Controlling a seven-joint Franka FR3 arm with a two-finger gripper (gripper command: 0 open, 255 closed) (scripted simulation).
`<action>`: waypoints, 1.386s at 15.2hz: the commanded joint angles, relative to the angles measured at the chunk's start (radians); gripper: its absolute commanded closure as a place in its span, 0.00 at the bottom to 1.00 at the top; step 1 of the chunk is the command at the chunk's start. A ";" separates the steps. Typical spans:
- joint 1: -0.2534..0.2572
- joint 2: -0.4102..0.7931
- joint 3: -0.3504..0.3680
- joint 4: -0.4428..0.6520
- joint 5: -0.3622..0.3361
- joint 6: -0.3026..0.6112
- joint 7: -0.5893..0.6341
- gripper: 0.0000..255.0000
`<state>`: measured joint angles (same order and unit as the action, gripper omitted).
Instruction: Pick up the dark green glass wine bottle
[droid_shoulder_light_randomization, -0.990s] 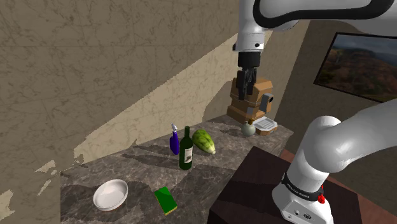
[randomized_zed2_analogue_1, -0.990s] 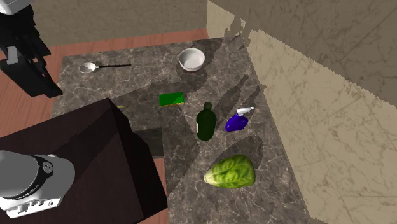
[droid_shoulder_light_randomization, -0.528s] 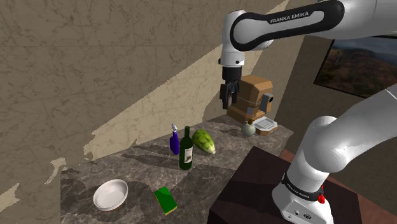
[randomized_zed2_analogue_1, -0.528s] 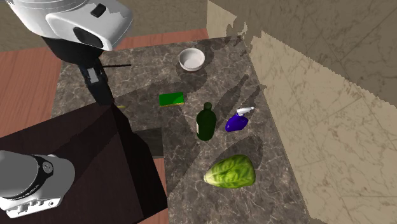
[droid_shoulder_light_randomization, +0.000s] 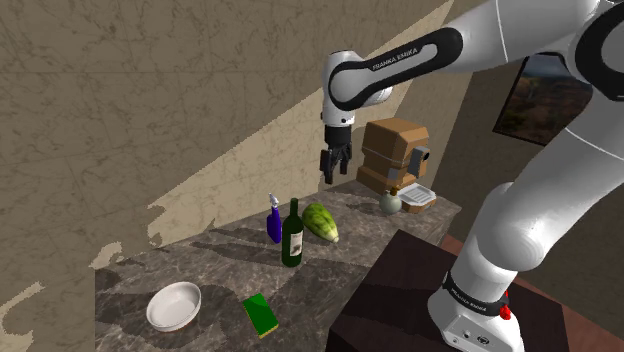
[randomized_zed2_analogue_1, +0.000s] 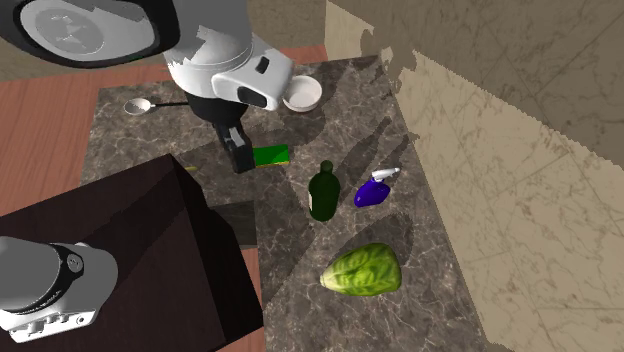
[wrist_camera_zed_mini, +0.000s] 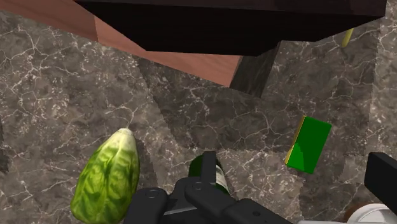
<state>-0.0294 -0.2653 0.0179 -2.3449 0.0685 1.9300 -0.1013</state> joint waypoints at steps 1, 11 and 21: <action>-0.002 0.079 -0.002 0.027 -0.004 0.058 -0.007 0.00; -0.008 0.455 -0.008 0.236 -0.020 0.246 -0.027 0.00; -0.011 0.719 -0.012 0.418 -0.029 0.341 -0.037 0.00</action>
<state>-0.0403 0.4415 0.0056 -1.9284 0.0397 2.2599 -0.1373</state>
